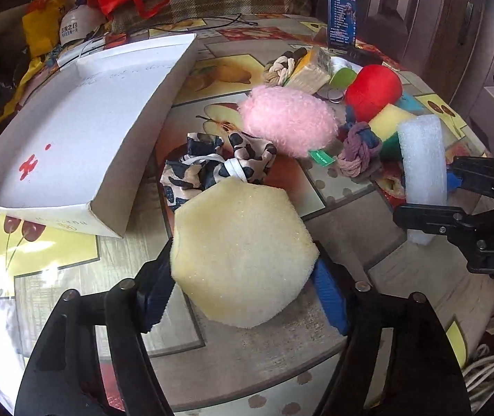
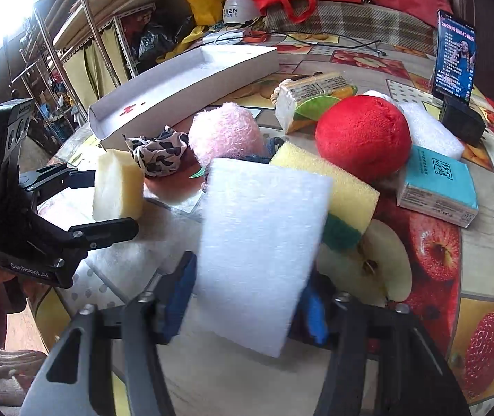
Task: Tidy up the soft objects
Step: 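Grasp the cream foam disc with the left gripper while the right grasps the white foam block, then carry the disc and foam block into the white tray and open both grippers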
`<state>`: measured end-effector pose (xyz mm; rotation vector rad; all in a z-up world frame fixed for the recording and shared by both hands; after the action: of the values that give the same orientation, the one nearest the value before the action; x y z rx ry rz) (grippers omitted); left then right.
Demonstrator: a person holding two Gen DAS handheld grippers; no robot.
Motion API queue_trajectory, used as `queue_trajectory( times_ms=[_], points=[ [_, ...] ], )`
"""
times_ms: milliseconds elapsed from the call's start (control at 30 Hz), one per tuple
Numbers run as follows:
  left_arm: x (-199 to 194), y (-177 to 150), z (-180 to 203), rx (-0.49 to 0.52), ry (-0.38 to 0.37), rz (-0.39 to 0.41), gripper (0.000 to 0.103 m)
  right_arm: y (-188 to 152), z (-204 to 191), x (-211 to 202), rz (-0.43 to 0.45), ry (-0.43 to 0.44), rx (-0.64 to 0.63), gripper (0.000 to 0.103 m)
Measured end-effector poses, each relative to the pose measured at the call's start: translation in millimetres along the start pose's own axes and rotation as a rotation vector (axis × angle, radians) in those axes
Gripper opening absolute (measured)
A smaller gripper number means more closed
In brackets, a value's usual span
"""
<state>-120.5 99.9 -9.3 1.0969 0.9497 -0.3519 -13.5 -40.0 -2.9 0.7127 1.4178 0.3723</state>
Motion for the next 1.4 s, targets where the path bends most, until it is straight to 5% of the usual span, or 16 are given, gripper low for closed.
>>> queue_trajectory(
  times_ms=[133, 233, 333, 433, 567, 767, 900, 1400],
  points=[
    [-17, -6, 1, 0.039, -0.06, 0.061, 0.058, -8, -2, -18, 0.06, 0.007, -0.028, 0.047],
    [-48, -8, -5, 0.046, -0.071, 0.223, 0.058, -4, 7, -48, 0.204, -0.012, 0.002, 0.047],
    [-82, 2, -30, -0.028, -0.015, 0.463, 0.058, 2, 26, -77, 0.395, -0.085, 0.068, 0.048],
    [-96, 9, -63, -0.118, 0.138, 0.652, 0.058, 4, 35, -78, 0.473, -0.182, 0.09, 0.049],
    [-88, 18, -105, -0.279, 0.197, 0.632, 0.058, 5, 37, -70, 0.492, -0.248, 0.11, 0.048],
    [-82, 28, -129, -0.271, 0.281, 0.687, 0.058, 27, 22, -55, 0.509, -0.272, 0.049, 0.048],
    [-64, 41, -148, -0.304, 0.275, 0.619, 0.058, 45, 0, -33, 0.475, -0.239, -0.031, 0.048],
    [-45, 73, -182, -0.314, 0.311, 0.62, 0.059, 113, -88, 35, 0.476, -0.077, -0.173, 0.048]
  ],
)
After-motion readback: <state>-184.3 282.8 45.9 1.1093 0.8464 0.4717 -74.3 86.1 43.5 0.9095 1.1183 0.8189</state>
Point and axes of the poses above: each gripper's, at about its wrist camera, not at the fingertips, and x roughly the way its jaws point, z to its right, y to its top, the point moved 2 cm from there along x, roughly the way its jaws point, and after that the axes turned 12 degrees about -x, right-handed, at the moved point
